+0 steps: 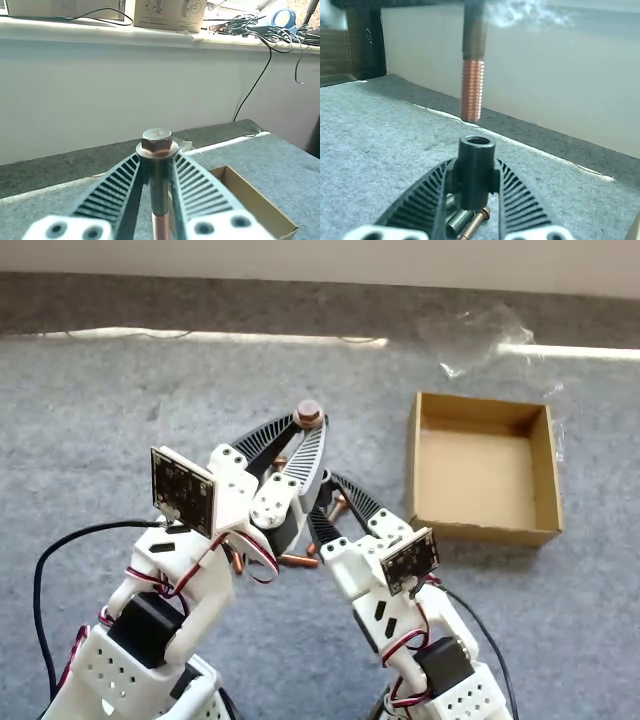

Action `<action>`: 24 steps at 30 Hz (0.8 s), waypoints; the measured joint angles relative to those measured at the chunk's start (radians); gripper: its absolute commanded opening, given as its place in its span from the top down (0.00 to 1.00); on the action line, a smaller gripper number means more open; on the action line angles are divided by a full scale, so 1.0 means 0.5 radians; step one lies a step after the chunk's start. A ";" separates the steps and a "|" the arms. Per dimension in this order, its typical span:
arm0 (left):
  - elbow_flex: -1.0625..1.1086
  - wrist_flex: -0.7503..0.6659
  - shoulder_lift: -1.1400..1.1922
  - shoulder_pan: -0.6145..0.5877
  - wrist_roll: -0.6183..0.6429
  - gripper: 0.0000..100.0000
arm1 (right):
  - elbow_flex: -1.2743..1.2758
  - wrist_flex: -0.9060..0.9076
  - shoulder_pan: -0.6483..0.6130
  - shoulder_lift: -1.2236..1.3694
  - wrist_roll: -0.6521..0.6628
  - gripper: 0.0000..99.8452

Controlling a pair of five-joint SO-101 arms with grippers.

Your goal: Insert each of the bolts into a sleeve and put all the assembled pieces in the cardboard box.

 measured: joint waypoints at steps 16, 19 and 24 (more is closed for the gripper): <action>0.187 -0.184 -0.003 0.003 0.000 0.99 | 0.000 0.000 0.000 0.000 0.000 1.00; 0.187 -0.184 -0.003 0.000 0.000 0.99 | 0.000 0.000 0.000 0.000 0.000 1.00; 0.264 -0.187 -0.003 0.009 0.003 0.99 | 0.000 0.000 0.000 0.000 0.000 1.00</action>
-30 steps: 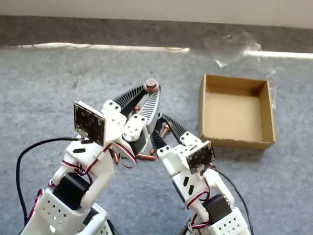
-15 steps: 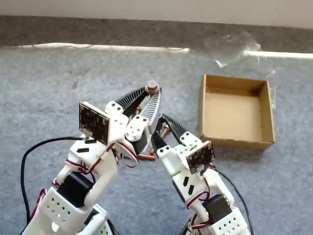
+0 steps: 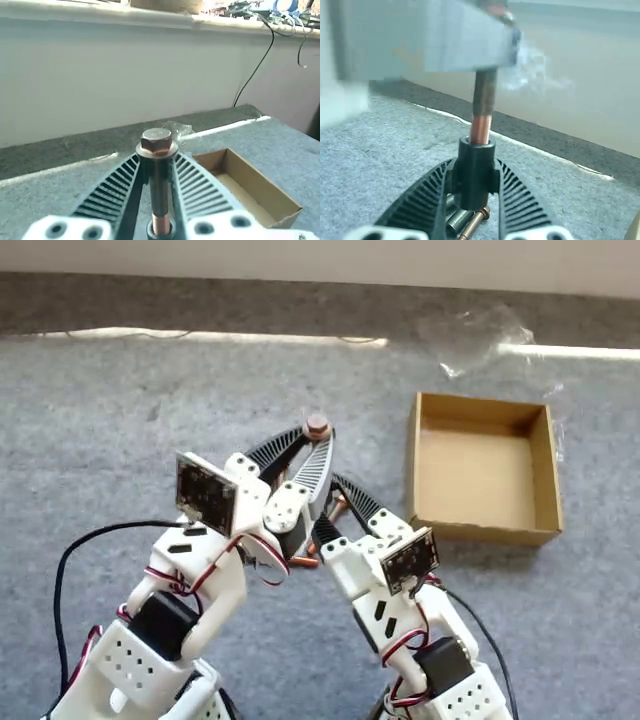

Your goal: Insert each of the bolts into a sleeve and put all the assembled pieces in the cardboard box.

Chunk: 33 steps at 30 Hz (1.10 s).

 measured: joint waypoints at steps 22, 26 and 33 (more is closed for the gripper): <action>0.245 -0.009 -0.025 0.003 0.003 0.99 | 0.000 0.000 0.006 0.003 -0.006 1.00; 0.245 -0.009 -0.025 0.003 0.003 0.99 | 0.000 0.000 0.006 0.003 -0.006 1.00; 0.245 -0.009 -0.025 0.003 0.003 0.99 | 0.000 0.000 0.006 0.003 -0.006 1.00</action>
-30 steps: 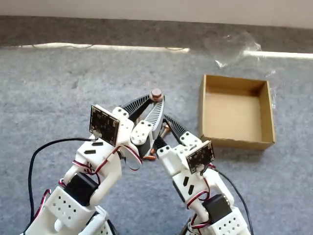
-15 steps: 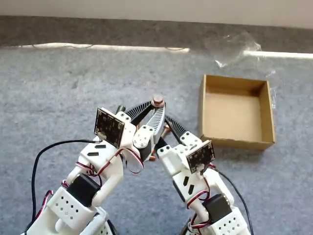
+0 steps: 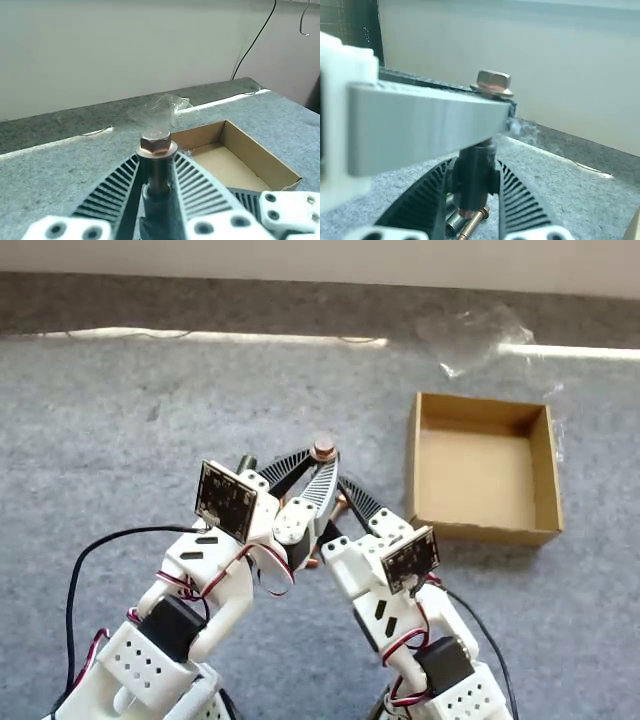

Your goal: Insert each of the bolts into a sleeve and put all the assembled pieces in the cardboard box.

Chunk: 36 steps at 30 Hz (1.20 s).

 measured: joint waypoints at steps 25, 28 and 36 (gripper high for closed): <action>0.052 0.009 0.000 -0.003 -0.003 0.84 | 0.000 0.000 0.000 0.000 0.000 1.00; 0.052 0.009 0.000 -0.040 -0.003 0.83 | 0.000 0.000 0.000 0.000 0.000 1.00; 0.049 0.009 0.000 -0.153 -0.003 0.83 | 0.000 0.000 -0.006 0.003 0.003 1.00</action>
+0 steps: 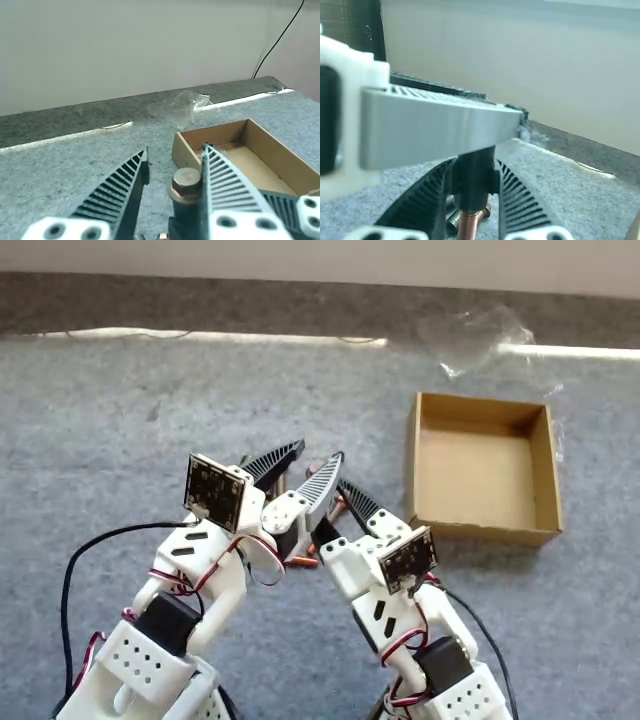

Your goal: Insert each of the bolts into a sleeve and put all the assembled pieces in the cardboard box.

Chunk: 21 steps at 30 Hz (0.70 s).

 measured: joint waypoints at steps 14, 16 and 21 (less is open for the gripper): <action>-0.196 0.000 -0.015 -0.172 0.000 0.84 | 0.000 0.000 0.021 0.000 0.003 1.00; -0.196 0.000 -0.101 -0.172 0.000 0.84 | 0.000 0.000 0.071 0.000 0.003 1.00; -0.224 0.307 -0.457 -0.181 0.000 0.84 | 0.000 0.000 0.203 0.000 0.003 1.00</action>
